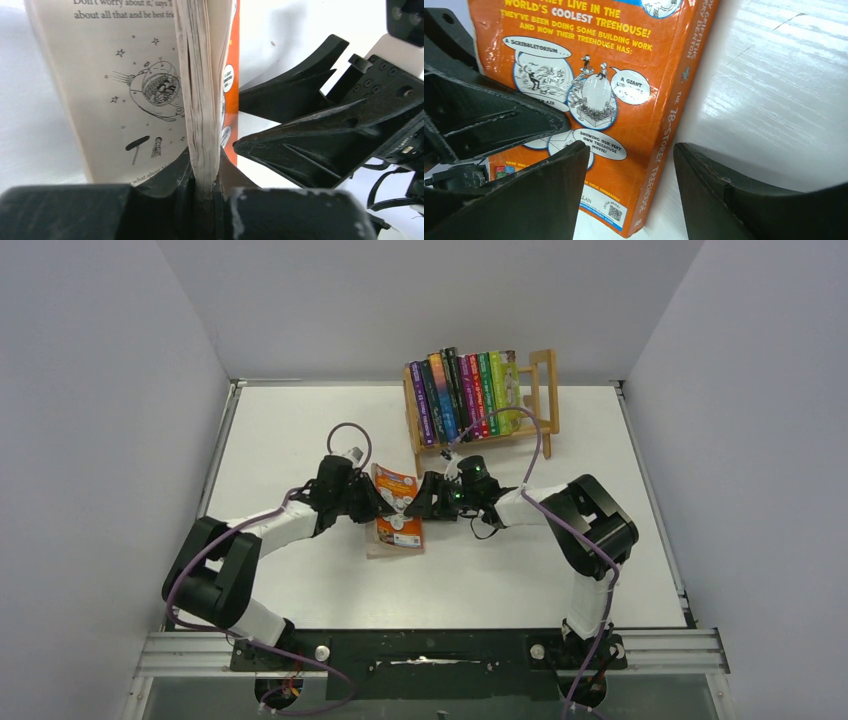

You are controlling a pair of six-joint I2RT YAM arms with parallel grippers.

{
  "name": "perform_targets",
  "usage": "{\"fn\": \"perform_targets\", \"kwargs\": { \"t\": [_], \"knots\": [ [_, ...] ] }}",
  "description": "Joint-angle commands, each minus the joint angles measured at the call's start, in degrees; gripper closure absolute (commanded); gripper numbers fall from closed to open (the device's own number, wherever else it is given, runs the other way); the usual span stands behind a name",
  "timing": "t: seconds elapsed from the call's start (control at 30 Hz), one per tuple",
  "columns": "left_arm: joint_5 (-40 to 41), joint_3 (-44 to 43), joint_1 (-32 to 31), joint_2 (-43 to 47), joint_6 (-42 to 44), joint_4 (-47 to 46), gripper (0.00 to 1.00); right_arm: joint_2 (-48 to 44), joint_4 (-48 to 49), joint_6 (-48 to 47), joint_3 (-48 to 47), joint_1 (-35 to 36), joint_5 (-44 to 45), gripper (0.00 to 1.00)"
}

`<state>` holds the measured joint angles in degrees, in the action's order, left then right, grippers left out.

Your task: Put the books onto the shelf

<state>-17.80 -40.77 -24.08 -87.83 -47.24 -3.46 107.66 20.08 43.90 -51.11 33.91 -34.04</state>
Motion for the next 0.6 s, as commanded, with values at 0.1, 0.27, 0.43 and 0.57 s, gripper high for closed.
{"fn": "perform_targets", "kwargs": {
  "t": [0.1,0.27,0.43,0.57],
  "knots": [
    [1.49,-5.66,0.11,4.87,3.3,1.81,1.0,-6.02,-3.77,-3.29,0.02,0.13,2.48,0.34],
    [-1.89,-6.41,1.99,8.55,4.31,-0.13,1.0,-13.58,-3.23,-2.96,2.14,-2.55,-1.72,0.3],
    [-8.24,-4.41,4.01,12.38,4.27,-7.41,1.0,-18.56,-2.78,-4.56,2.53,-5.54,-7.12,0.28],
    [-12.17,-3.36,4.21,14.76,3.95,-13.13,1.0,-19.55,-3.1,-5.96,2.15,-6.23,-9.8,0.28]
  ]
}}
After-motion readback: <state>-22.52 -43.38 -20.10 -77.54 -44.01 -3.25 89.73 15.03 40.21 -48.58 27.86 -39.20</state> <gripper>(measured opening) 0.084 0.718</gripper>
